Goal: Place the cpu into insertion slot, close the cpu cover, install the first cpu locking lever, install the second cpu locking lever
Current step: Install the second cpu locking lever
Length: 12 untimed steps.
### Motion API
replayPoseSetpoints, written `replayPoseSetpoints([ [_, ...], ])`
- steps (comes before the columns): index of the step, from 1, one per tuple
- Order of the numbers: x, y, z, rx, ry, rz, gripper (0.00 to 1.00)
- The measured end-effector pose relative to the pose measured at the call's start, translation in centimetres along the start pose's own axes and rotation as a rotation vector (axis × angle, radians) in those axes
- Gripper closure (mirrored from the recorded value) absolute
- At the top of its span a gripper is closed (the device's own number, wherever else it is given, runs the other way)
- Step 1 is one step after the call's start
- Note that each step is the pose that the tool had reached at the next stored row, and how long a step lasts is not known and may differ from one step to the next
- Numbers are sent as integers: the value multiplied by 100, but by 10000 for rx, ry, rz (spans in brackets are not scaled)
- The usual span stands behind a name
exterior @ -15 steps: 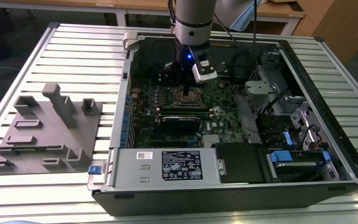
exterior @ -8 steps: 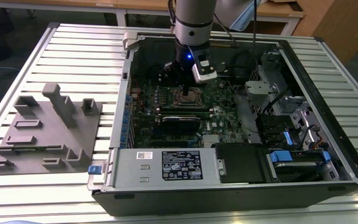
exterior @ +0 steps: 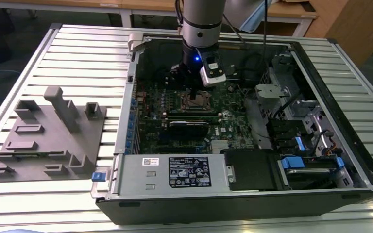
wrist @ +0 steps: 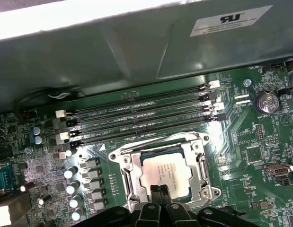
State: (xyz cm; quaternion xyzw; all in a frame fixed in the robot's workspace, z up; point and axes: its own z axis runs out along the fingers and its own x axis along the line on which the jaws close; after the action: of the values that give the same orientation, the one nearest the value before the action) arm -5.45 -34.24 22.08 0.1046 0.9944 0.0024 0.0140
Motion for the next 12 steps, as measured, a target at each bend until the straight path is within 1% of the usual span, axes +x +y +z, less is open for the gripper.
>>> replayPoseSetpoints([
  [12,0,0,0,19,91,0,89],
])
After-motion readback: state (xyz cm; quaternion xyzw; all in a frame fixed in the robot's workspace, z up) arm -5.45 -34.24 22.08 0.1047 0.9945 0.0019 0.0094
